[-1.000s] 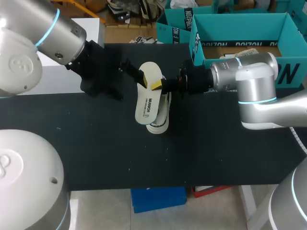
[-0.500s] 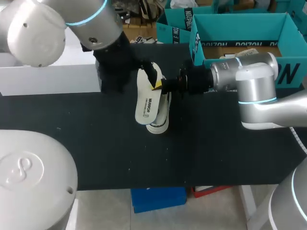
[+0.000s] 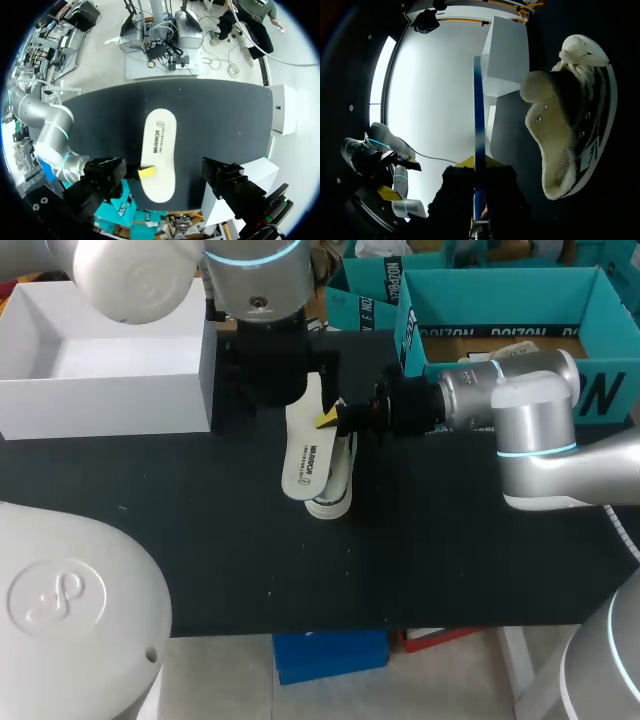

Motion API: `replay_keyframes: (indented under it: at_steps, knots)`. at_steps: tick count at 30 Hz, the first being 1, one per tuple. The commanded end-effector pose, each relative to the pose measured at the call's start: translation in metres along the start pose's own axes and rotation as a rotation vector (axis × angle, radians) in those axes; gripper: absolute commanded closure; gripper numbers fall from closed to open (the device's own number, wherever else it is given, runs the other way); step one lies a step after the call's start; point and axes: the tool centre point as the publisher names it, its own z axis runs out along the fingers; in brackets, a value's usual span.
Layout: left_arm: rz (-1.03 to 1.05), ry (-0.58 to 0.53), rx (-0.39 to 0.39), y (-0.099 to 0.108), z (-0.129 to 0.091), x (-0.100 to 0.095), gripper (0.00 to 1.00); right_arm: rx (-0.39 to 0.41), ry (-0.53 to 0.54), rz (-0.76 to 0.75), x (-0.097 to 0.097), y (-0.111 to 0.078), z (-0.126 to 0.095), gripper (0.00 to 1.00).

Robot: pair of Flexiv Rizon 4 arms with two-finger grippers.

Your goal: Take the shoe out of the shoebox, open the shoe tongue, remove and reinsert the insole, then place the shoe into the shoebox

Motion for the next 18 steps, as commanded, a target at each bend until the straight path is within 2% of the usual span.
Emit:
replay_keyframes:
  at_steps: [1, 13, 18]
  knots:
    - [0.001, 0.041, 0.009, 0.0064, 0.0047, -0.0052, 0.00, -0.003, -0.002, 0.001, 0.0000, -0.0004, 0.0009, 1.00]
    - [-0.009, 0.055, 0.015, 0.0051, 0.0093, -0.0049, 0.00, -0.003, -0.002, 0.001, 0.0000, -0.0004, 0.0009, 1.00]
    - [0.036, -0.009, 0.025, 0.0048, 0.0079, -0.0056, 0.00, -0.003, -0.002, 0.001, 0.0000, -0.0004, 0.0009, 1.00]
